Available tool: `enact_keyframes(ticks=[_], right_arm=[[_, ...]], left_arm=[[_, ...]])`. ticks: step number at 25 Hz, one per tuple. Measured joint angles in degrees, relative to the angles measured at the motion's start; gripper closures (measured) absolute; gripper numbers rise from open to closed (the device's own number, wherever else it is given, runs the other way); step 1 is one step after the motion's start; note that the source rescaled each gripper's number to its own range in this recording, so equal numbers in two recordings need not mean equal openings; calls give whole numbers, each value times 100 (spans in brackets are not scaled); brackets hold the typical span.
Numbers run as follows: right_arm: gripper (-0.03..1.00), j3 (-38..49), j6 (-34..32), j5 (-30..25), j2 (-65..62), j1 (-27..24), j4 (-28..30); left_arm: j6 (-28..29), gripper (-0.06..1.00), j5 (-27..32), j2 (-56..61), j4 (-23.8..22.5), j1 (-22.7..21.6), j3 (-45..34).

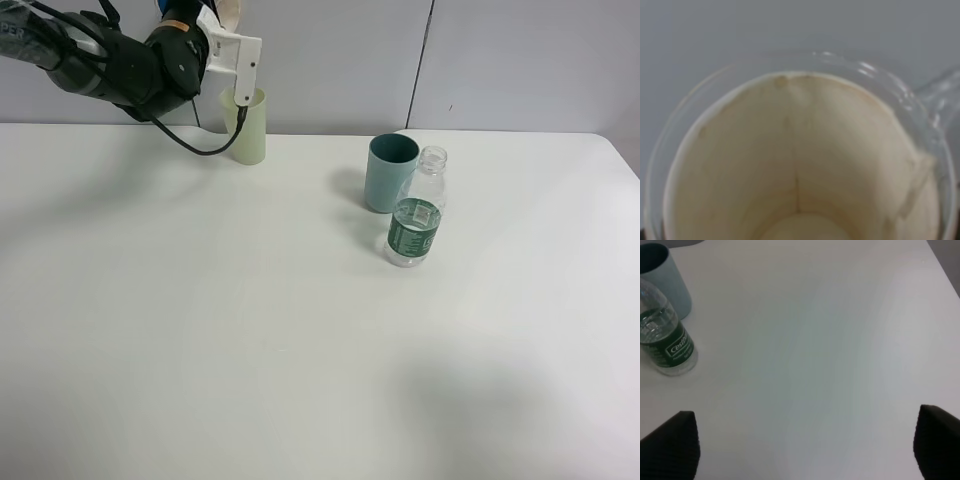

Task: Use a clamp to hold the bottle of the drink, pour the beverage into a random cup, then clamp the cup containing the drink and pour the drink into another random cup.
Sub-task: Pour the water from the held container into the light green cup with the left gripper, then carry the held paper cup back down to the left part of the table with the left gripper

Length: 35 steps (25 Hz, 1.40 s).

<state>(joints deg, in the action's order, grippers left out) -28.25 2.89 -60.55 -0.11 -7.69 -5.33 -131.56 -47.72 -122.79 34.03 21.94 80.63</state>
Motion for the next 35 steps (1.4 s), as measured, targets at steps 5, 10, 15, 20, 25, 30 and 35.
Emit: enact_keyframes(ticks=[5,10,15,20,25,30,35], right_arm=[[30,0,0,0,0,0,0],[30,0,0,0,0,0,0],[30,0,0,0,0,0,0],[30,0,0,0,0,0,0],[30,0,0,0,0,0,0],[30,0,0,0,0,0,0],[30,0,0,0,0,0,0]], left_arm=[[-41,89,-194,0,-424,0,0],[233,89,-231,0,-313,0,0],[905,89,-124,85,260,0,0],[1726,89,123,648,575,0,-416],[3399,89,569,1654,655,0,-1367],[5359,89,1411,2739,359,0,-2330],[6814,89,2175,3663,-31,0,-3323]])
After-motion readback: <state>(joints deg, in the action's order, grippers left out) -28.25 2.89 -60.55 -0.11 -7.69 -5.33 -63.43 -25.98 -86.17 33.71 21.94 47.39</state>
